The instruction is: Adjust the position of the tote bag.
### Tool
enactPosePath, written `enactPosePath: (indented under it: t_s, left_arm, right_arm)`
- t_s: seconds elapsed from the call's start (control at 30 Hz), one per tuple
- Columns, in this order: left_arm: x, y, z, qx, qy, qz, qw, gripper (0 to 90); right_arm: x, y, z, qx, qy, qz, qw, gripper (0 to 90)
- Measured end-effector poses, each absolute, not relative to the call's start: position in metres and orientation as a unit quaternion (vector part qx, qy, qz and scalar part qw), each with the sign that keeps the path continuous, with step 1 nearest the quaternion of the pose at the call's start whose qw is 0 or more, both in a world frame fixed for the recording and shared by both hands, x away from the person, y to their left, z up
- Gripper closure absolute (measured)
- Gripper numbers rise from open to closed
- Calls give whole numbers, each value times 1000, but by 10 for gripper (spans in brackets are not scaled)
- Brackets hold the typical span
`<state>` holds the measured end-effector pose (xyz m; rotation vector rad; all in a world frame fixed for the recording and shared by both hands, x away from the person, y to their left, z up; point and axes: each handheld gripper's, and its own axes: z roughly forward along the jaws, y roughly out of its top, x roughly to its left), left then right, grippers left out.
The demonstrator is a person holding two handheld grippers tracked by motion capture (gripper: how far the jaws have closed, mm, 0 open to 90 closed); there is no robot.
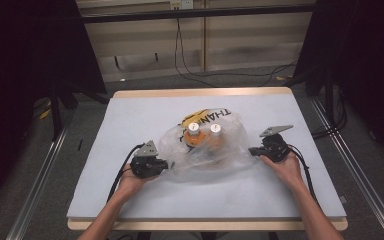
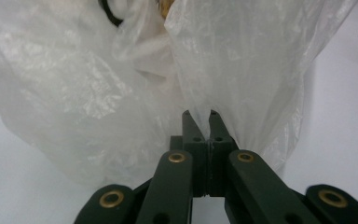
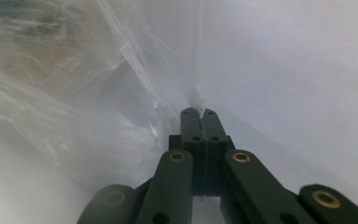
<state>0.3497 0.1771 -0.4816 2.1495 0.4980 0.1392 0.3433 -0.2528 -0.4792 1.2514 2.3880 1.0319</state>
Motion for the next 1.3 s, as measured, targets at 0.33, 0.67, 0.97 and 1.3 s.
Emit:
enactPosePath:
  t_s: [0.33,0.67,0.97,1.3]
  left_arm:
    - [349,184,-485,869,204,52,448,898]
    - [344,216,-454,823,214,71,521,811]
    - [339,239,-426,788,248,112,553,541]
    - [334,234,-385,768,231,149,579,277]
  right_arm:
    - [341,-260,-478,435,810,369,133,900]
    - [333,-263,-447,427,774,442,157,635]
    - [323,-271,-415,418,745,487,183,458]
    - [327,-249,-386,372,747,522,179,505]
